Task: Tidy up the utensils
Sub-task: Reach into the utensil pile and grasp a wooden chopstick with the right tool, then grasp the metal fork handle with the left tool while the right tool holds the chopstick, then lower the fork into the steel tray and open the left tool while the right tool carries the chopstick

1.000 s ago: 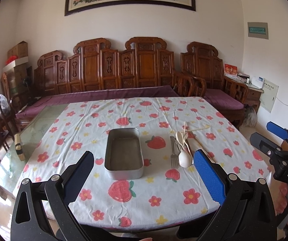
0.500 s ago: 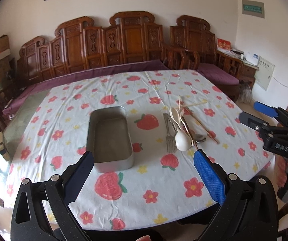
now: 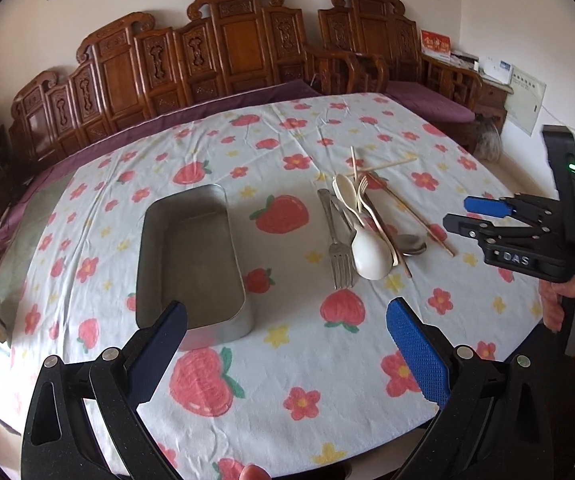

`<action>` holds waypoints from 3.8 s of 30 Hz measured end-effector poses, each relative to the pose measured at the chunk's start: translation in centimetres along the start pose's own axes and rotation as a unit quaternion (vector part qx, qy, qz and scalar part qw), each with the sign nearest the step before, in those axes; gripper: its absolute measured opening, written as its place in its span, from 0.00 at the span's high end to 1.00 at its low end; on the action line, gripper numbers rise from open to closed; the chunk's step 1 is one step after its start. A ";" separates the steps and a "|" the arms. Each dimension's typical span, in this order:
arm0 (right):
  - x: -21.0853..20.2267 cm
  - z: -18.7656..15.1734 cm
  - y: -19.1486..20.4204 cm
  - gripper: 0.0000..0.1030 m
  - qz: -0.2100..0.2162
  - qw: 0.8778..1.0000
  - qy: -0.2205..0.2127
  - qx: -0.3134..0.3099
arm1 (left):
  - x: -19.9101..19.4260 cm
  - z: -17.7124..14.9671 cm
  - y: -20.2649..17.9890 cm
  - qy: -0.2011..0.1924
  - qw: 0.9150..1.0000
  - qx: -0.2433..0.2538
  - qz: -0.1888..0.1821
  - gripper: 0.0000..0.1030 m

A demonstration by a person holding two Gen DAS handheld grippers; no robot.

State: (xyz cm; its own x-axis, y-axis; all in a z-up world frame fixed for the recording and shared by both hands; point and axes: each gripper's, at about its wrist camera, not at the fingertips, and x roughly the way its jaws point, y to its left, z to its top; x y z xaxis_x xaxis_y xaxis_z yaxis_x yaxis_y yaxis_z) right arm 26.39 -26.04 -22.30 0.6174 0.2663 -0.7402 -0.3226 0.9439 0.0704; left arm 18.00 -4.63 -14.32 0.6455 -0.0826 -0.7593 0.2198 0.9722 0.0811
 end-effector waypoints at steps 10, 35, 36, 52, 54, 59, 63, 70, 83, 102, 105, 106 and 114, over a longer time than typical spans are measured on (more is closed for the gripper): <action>7.6 2.0 -3.5 0.68 -0.011 0.998 0.066 0.003 | 2.8 1.5 -1.3 0.015 0.999 -0.005 -0.044 0.06; 7.6 -1.9 -6.2 0.94 -0.015 0.994 0.101 0.038 | 13.5 7.0 -2.3 0.103 0.986 -0.054 -0.122 0.57; 7.6 -1.9 -6.2 0.94 -0.013 0.994 0.099 0.038 | 14.3 7.2 -2.5 0.112 0.985 -0.053 -0.117 0.61; 7.5 -2.0 -6.9 0.94 0.009 0.995 0.096 0.036 | 22.0 8.1 -4.7 0.193 0.980 -0.020 -0.052 0.89; 7.5 -2.0 -6.9 0.94 0.008 0.995 0.096 0.036 | 22.2 8.1 -5.2 0.196 0.980 -0.011 -0.041 0.89; 7.6 -2.0 -6.8 0.94 0.003 0.995 0.096 0.036 | 22.7 8.7 -5.3 0.193 0.981 -0.006 -0.032 0.92; 7.4 -2.1 -6.7 0.94 -0.006 0.995 0.091 0.042 | 22.7 8.9 -5.4 0.190 0.982 0.001 -0.021 0.94; 6.7 -1.7 -5.8 0.94 -0.008 0.996 0.085 0.031 | 20.4 8.7 -3.9 0.165 0.986 -0.016 -0.026 0.94; 2.4 1.1 -2.5 0.94 0.019 0.998 0.038 0.040 | 12.9 10.3 0.5 0.107 0.993 -0.027 -0.052 0.94; 2.1 6.1 10.4 0.94 0.073 0.997 0.024 -0.012 | 11.4 6.4 11.8 0.105 0.991 -0.082 -0.013 0.94; 2.6 6.6 11.8 0.94 0.078 0.996 0.027 -0.018 | 12.0 5.8 12.5 0.109 0.990 -0.090 -0.014 0.94; 2.7 6.7 12.2 0.94 0.080 0.996 0.028 -0.020 | 12.2 5.6 12.7 0.109 0.990 -0.090 -0.013 0.94; 3.5 7.3 14.2 0.94 0.087 0.995 0.036 -0.031 | 13.9 5.1 13.7 0.115 0.988 -0.104 -0.014 0.93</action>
State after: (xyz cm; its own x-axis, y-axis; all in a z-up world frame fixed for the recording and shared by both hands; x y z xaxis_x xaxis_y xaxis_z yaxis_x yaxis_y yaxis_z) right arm 29.17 -10.29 -18.98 0.4971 0.4072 -0.7662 -0.4648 0.8706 0.1612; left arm 33.70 6.41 -20.43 0.4536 -0.0821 -0.8874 0.0649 0.9961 -0.0590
